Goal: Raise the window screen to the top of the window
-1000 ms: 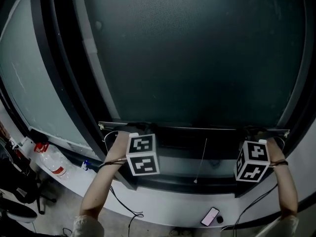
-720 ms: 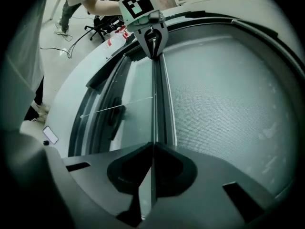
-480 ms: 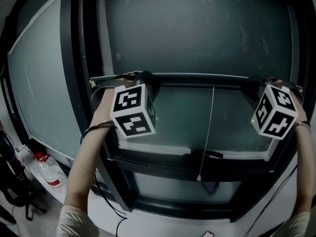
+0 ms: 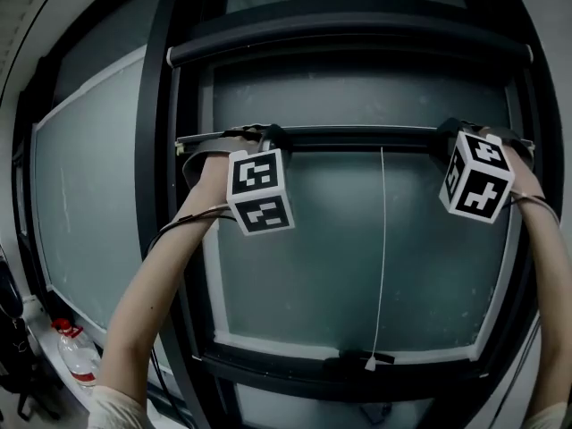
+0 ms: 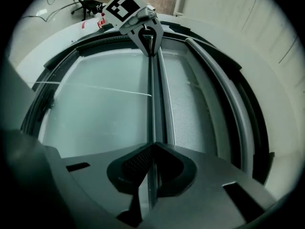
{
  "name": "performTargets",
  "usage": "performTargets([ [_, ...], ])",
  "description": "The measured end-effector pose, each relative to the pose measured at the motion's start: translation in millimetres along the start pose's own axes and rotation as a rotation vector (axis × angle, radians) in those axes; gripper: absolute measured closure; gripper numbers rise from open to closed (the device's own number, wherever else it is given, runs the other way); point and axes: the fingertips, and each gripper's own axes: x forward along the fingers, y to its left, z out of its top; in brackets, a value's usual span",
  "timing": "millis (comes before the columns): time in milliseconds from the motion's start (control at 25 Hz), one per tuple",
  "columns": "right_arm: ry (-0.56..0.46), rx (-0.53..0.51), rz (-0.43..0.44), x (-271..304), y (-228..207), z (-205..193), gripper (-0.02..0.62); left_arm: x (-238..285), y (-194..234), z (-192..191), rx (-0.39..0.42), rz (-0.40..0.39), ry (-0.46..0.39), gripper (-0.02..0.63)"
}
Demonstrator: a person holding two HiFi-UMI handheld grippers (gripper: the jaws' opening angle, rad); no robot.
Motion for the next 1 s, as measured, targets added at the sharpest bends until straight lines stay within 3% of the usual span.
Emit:
performTargets([
  [80,0.002,0.002,-0.044,3,-29,0,0.577,6,29,-2,0.001,0.075,-0.013,0.586],
  [360,0.002,0.018,-0.120,13,-96,-4,0.577,29,92,-2,0.007,0.124,0.028,0.586],
  [600,0.052,-0.010,-0.226,19,-154,-1,0.577,42,151,-6,0.021,0.231,0.051,0.586],
  [880,0.050,0.001,-0.296,23,-183,-2,0.577,49,178,-6,0.022,0.251,0.042,0.586],
  [1000,0.050,0.013,-0.287,22,-186,1,0.577,48,181,-6,0.019,0.249,0.020,0.586],
])
